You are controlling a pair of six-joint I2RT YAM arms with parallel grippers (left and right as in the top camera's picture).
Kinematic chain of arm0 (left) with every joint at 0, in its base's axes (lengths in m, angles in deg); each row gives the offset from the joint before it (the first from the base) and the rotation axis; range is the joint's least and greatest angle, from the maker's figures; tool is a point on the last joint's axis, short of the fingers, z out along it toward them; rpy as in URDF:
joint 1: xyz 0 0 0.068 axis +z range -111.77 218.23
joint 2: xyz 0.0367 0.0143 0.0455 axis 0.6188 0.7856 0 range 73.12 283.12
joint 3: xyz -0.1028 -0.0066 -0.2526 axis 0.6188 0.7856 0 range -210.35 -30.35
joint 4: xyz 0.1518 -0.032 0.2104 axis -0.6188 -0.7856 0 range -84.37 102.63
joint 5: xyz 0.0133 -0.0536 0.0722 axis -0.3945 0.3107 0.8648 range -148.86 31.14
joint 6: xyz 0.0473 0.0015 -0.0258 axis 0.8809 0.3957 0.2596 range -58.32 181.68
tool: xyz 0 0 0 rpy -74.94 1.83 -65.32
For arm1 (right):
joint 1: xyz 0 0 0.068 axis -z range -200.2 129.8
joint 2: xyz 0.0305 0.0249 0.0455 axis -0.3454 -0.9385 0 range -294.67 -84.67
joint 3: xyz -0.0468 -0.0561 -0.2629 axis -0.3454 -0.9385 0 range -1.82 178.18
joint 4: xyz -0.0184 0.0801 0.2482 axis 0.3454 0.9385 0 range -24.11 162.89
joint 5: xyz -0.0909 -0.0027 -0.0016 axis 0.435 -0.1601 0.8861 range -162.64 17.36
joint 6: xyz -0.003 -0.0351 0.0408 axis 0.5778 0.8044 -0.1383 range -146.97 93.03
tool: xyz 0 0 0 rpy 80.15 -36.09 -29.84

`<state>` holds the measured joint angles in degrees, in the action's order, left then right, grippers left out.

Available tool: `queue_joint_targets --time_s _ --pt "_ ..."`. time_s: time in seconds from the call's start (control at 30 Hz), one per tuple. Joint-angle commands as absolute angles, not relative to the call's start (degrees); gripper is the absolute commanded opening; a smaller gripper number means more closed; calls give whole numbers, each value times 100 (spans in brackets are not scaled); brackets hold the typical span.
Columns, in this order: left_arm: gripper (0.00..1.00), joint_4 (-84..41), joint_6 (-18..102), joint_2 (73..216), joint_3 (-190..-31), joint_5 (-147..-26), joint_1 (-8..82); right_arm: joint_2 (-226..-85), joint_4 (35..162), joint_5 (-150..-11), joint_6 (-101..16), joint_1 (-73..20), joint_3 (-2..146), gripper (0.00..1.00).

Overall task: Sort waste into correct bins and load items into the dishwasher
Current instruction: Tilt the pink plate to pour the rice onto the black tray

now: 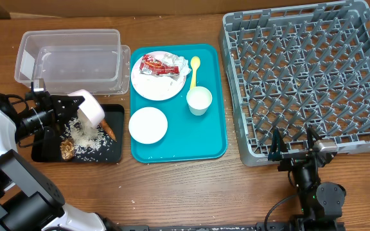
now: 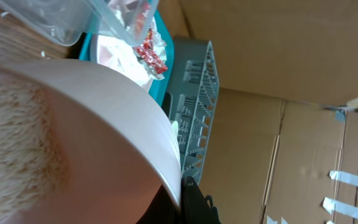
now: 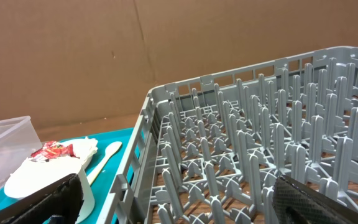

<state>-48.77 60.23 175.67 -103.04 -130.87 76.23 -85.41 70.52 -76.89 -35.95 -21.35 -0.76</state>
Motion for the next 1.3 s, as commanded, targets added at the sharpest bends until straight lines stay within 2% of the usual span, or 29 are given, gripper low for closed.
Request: queue_joint_targets --time_s 0.0,0.27,0.67,0.77,1.27 --pt "4 -4891 6305 17464 -10304 -13491 7668 -8484 7028 -7702 -3590 -2109 -135 100" --pt "4 -4757 6381 17468 -10293 -13100 7693 -8484 7028 -7702 -3590 -2109 -135 100" --pt "4 -4810 6379 17468 -10284 -13349 7695 -8484 7028 -7702 -3590 -2109 -135 100" --pt "4 -5006 6480 17468 -10284 -13741 7693 -8484 7028 -7702 -3590 -2109 -135 100" --pt "4 -5057 6491 17468 -10284 -13800 7684 -8484 7028 -7702 -3590 -2109 -135 100"
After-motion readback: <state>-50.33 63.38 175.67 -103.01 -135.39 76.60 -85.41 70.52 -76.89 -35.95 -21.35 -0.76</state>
